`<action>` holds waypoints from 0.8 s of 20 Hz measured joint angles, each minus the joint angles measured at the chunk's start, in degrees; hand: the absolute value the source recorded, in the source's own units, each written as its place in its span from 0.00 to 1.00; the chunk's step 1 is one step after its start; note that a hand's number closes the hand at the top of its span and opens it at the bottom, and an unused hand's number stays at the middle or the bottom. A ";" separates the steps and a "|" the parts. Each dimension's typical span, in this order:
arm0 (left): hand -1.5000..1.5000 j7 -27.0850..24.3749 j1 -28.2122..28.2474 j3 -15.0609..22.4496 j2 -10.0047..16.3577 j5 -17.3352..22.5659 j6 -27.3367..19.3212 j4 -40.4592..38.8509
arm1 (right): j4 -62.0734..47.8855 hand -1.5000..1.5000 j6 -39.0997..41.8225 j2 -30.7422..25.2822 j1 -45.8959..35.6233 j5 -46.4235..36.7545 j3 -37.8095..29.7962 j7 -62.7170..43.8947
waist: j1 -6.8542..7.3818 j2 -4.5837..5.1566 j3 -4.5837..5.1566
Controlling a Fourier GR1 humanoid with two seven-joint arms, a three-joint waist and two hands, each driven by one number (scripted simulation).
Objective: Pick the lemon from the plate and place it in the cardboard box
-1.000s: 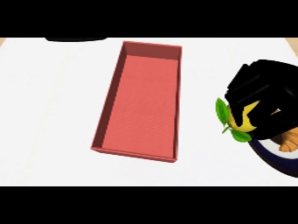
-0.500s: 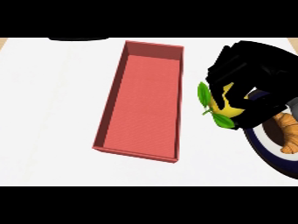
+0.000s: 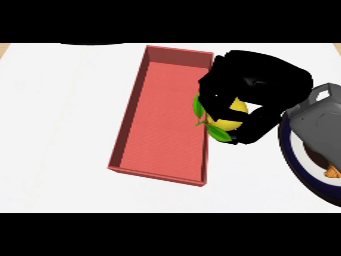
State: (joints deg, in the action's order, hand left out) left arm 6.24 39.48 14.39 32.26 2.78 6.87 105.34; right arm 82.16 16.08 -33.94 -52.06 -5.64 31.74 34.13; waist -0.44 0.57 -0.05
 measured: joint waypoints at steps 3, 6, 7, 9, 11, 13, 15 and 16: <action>0.50 0.28 -0.03 -0.25 -0.18 -0.12 0.10 0.26 | -2.66 0.00 1.03 2.12 0.14 -0.78 2.52 -2.59 | 0.04 0.21 0.04; 0.50 0.57 -0.28 -0.36 -0.22 -0.35 0.43 0.41 | -5.28 0.00 1.95 4.76 0.00 -1.17 4.69 -4.68 | 0.12 0.46 0.03; 0.50 0.70 -0.37 -0.44 -0.26 -0.31 0.56 0.45 | -6.09 0.00 2.17 5.66 -0.07 -1.39 5.41 -5.26 | 0.17 0.52 0.04; 0.50 0.66 -0.53 -0.54 -0.39 -0.47 0.77 0.39 | -7.61 0.00 2.71 7.38 -0.03 -1.24 6.36 -5.94 | 0.18 0.57 -0.01; 0.50 0.94 -0.82 -0.71 -0.36 -0.71 1.00 0.54 | -9.12 0.00 3.20 9.38 -0.08 -0.12 6.43 -6.38 | 0.12 0.68 -0.06; 0.50 0.99 -1.40 -0.93 -0.44 -1.08 1.19 0.43 | -10.78 0.00 3.52 11.62 0.35 1.90 5.80 -6.51 | -0.05 0.89 -0.08; 0.50 -0.84 -6.08 -1.17 -2.45 -0.49 0.66 2.69 | -12.60 0.00 3.52 14.07 1.04 4.67 4.39 -6.63 | -0.63 1.04 0.02; 0.50 -1.84 -9.28 -1.29 -3.81 -0.10 0.17 3.91 | -13.75 0.00 3.66 15.31 1.23 6.38 3.37 -6.86 | -0.86 1.15 0.07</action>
State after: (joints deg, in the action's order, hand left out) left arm 4.40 30.20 13.10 28.45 2.67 7.04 109.26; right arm 68.41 19.74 -18.63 -50.83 0.74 35.12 27.27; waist -1.30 1.71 0.03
